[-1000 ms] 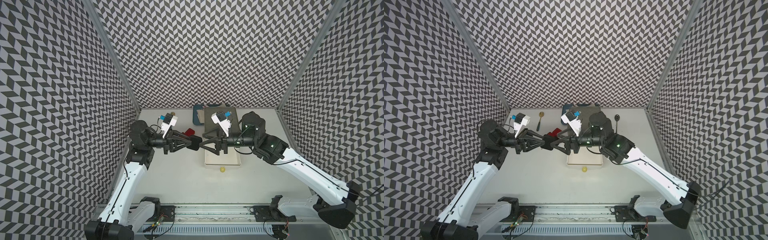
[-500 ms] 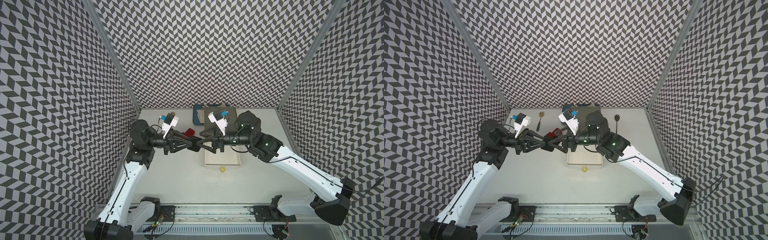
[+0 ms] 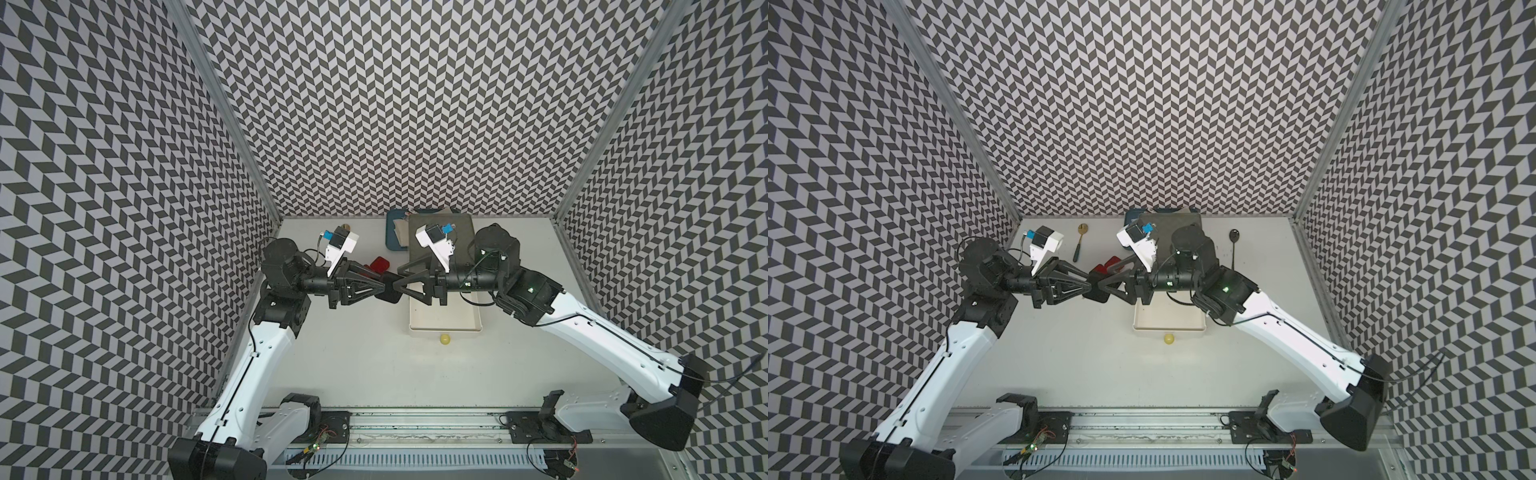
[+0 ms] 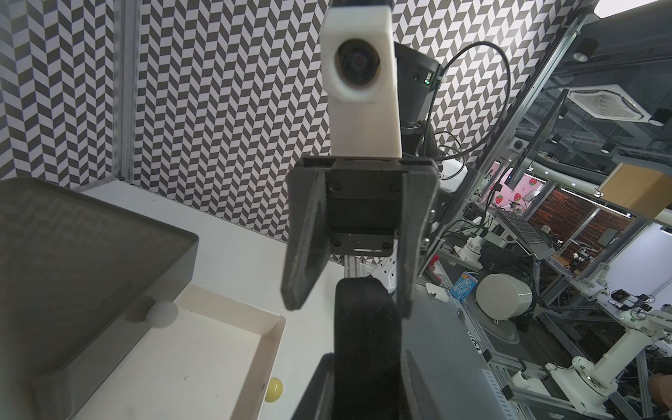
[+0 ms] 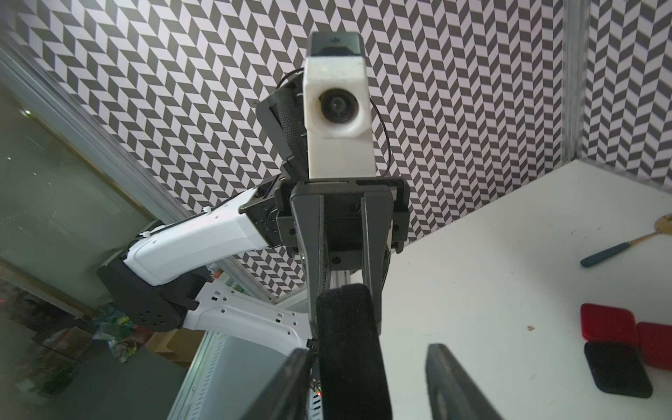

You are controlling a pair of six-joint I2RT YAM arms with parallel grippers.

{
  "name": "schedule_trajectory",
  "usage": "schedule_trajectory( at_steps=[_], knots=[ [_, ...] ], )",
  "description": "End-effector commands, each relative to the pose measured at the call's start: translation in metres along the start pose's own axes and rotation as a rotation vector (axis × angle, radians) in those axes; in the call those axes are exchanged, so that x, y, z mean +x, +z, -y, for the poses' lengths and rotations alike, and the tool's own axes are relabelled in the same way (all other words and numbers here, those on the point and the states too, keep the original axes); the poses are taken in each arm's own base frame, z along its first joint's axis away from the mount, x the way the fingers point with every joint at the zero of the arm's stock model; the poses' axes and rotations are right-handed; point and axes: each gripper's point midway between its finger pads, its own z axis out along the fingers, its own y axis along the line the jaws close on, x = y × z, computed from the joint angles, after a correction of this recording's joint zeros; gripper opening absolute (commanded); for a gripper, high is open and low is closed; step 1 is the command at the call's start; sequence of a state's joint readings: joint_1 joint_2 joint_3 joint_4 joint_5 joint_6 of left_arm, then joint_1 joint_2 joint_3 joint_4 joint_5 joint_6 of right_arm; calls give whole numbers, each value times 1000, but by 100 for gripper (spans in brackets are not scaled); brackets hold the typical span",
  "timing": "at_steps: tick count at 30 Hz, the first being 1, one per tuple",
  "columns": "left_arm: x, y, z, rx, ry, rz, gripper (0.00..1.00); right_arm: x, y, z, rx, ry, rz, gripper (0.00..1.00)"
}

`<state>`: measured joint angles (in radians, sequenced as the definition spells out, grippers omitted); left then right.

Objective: Place the brooch boxes into the drawer by color
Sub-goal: Place the brooch box in the drawer.

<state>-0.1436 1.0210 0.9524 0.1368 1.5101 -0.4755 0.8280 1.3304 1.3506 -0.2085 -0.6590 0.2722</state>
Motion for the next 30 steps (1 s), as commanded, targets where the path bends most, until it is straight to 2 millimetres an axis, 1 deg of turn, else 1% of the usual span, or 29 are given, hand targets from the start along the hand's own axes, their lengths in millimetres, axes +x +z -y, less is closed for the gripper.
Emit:
schedule_trajectory(
  at_steps=[1,3,6,7,9,12,14,15,16,17,18,19,21,23,25,27,29,30],
  knots=[
    [-9,1,10,18,52,-7,0,6,3,-4,-37,-12,-14,0],
    [-9,0,8,10,48,-4,0,2,1,-10,-42,-26,5,0],
    [-8,0,3,1,37,-1,0,-9,-12,-15,-22,-38,72,0],
    [-7,0,2,1,34,-1,0,-10,-15,-17,-26,-45,80,0],
    [-8,0,2,0,36,0,0,-8,-15,-16,-27,-42,67,0],
    [-10,0,3,-2,42,1,0,-1,-9,-14,-45,-22,38,0],
    [-11,0,4,-3,42,1,1,-1,-9,-14,-44,-18,44,0],
    [-11,0,2,-10,42,4,17,-3,-11,-13,-34,-19,56,0],
    [-11,0,1,-18,39,7,38,-6,-12,-12,-22,-19,67,0],
    [-10,0,0,-24,37,9,51,-9,-15,-11,-7,-18,79,0],
    [-11,-1,-4,-41,35,16,79,-11,-18,-6,15,-8,92,0],
    [-12,-2,-9,-71,33,28,99,-12,-23,-1,30,10,103,0],
    [-16,-8,-24,-155,6,61,100,-11,-34,15,73,65,125,0],
    [-21,-20,-50,-298,1,104,100,-6,-49,38,142,140,155,0],
    [-23,-39,-84,-509,-23,148,100,9,-64,66,226,238,175,0],
    [-19,-65,-121,-759,-51,167,100,28,-76,90,285,352,184,0],
    [-10,-92,-148,-964,-89,178,100,47,-80,103,312,428,184,0],
    [-5,-102,-156,-1031,-102,178,100,55,-80,107,319,449,182,0]
  ],
)
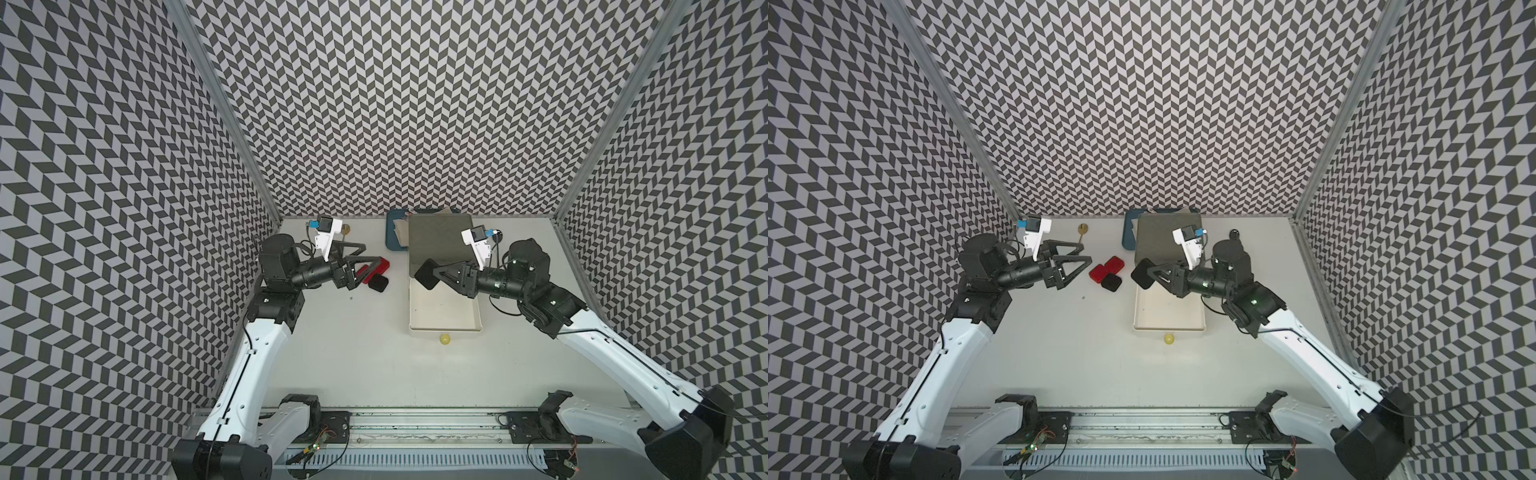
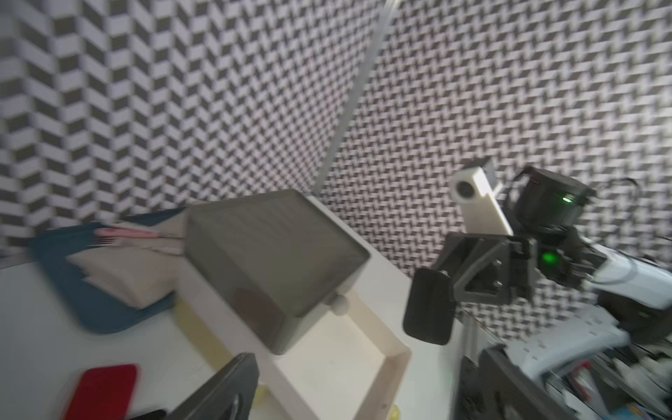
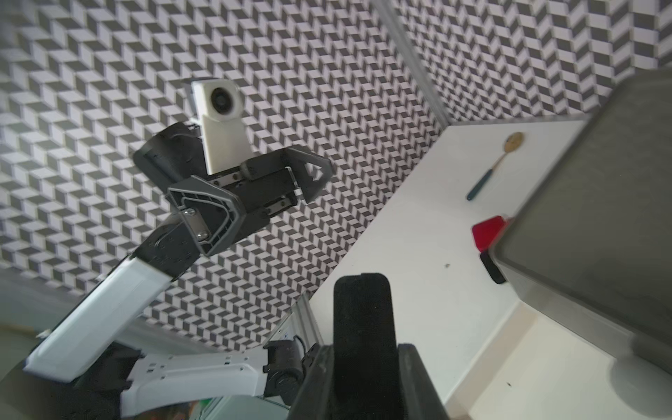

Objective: Place the brooch boxes into the drawer by color
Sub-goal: Place the brooch box in the drawer.

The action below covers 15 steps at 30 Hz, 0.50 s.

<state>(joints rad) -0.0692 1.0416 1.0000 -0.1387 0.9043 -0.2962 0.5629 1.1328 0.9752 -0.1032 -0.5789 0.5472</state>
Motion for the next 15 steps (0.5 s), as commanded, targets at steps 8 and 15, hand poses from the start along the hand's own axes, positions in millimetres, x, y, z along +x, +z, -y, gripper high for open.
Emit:
schedule_trajectory(
  at_steps=[8,15],
  knots=[
    [28,-19,-94,-490,-7,20,100,51,14,50,87,191,-77,0],
    [40,-18,-103,-510,-13,-3,100,72,31,77,126,232,-131,0]
  ],
)
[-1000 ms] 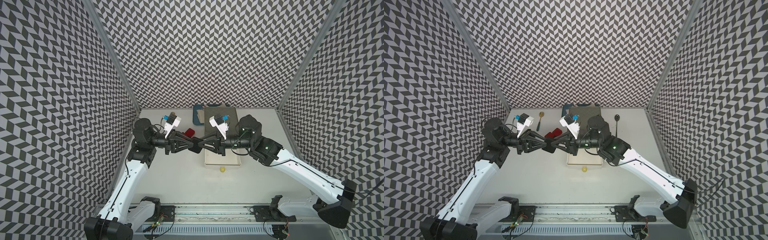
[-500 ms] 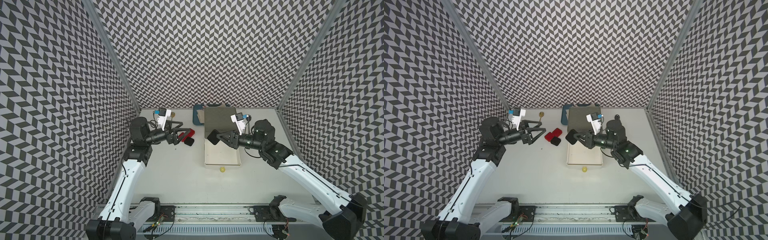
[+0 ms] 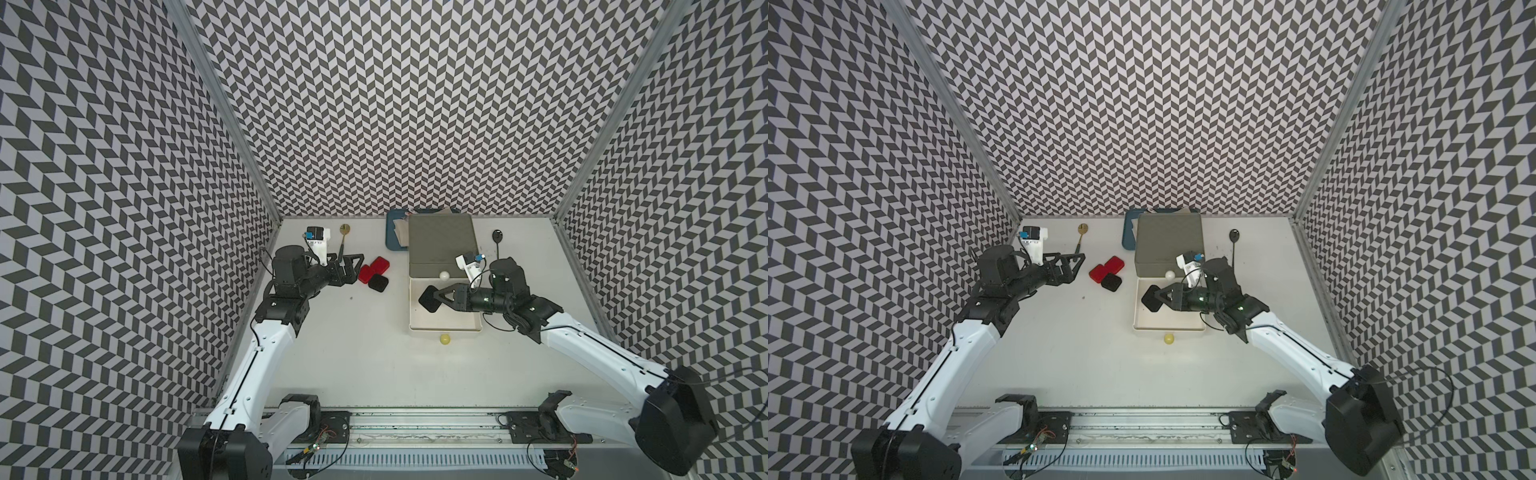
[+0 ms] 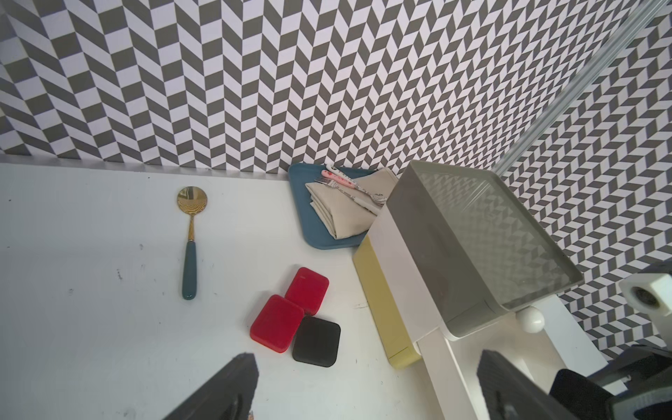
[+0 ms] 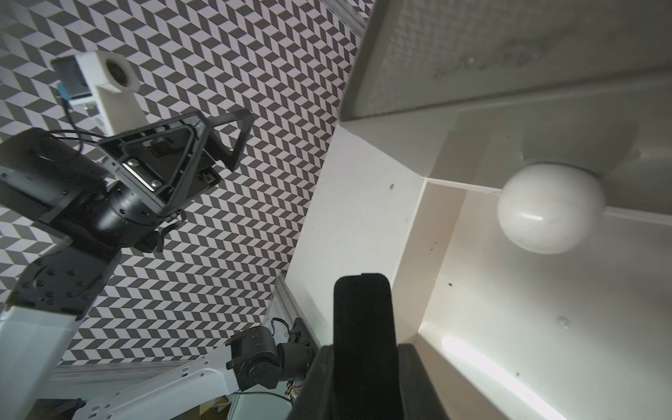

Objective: Place the brooch boxes into the drawer by color
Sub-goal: Place the brooch box in the drawer.

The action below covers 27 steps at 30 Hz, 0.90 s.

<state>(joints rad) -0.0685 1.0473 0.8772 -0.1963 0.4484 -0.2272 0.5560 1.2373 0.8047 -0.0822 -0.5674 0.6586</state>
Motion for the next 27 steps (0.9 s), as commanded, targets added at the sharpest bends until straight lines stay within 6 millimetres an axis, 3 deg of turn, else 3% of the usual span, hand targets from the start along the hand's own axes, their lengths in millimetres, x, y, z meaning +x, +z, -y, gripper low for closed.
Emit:
schedule_trajectory(
  at_steps=[1,7,16,24,25,26,27],
  knots=[
    [-4,-2,-6,-35,32,27,100,-6,8,1,-13,-14,21,0],
    [1,1,-10,-45,34,10,100,2,22,15,12,11,-16,0],
    [4,4,-10,-38,30,-7,100,8,35,16,30,28,-68,0],
    [4,7,-9,-26,30,-23,100,14,35,10,37,38,-99,0],
    [5,7,-10,-29,28,-28,100,-14,30,43,241,-85,45,56],
    [6,8,-11,-35,25,-32,100,-13,30,43,246,-82,39,56],
    [6,9,-13,-41,23,-35,100,-19,27,51,301,-112,70,68]
  ],
)
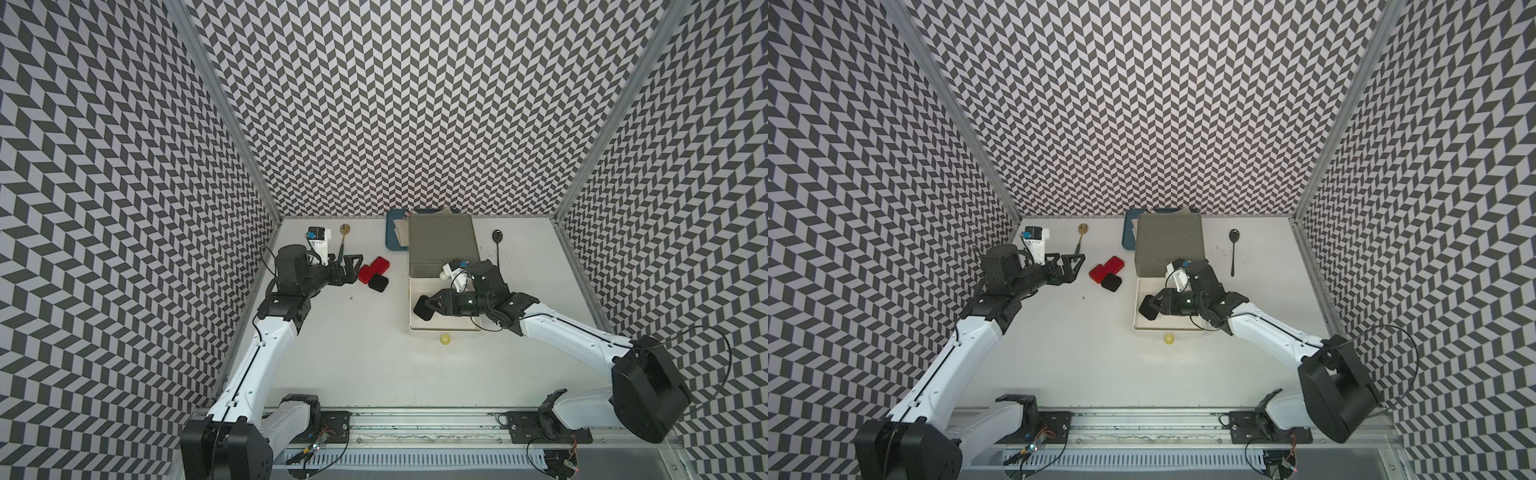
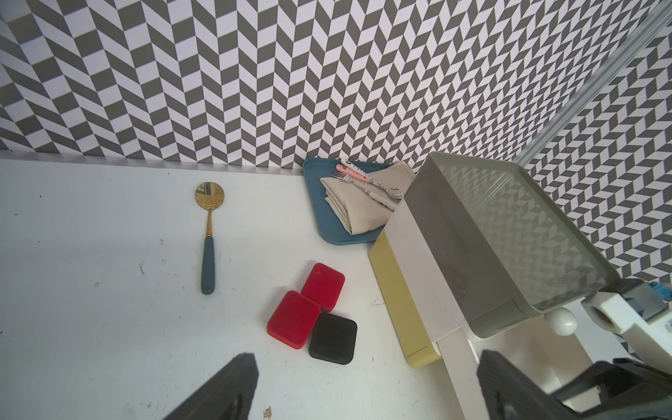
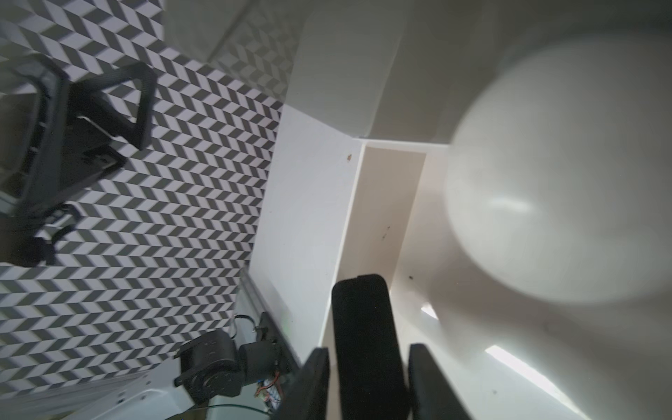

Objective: Place the brooch boxes into the drawer by color
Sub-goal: Place the brooch box in the drawer.

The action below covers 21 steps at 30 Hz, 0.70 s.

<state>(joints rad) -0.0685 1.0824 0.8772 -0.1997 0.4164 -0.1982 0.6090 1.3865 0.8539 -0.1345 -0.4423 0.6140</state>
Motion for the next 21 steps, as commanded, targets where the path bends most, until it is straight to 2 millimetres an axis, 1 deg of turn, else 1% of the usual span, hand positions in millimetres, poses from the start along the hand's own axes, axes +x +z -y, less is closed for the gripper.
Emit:
schedule_trajectory(
  at_steps=[1,4,6,8,12,15,17,19,21],
  knots=[
    [1,1,-3,-10,6,-14,100,-33,-8,18,165,-107,146,70],
    [4,4,-6,-20,-2,-31,100,-34,-12,20,187,-115,156,73],
    [6,5,-7,-24,-7,-37,100,-36,-17,17,190,-121,172,74],
    [9,6,-9,-31,-12,-43,100,-39,-25,11,192,-136,197,75],
    [20,12,-17,-51,-37,-80,100,-48,-49,-4,220,-183,268,76],
    [33,19,-21,-57,-68,-121,99,-54,-71,-16,233,-214,323,76],
    [44,25,-22,-52,-93,-151,98,-55,-85,-24,232,-226,360,76],
    [60,33,-26,-73,-124,-194,97,-57,-103,-28,233,-233,405,76],
    [76,42,-34,-109,-171,-241,94,-58,-119,-30,242,-233,452,77]
  ],
)
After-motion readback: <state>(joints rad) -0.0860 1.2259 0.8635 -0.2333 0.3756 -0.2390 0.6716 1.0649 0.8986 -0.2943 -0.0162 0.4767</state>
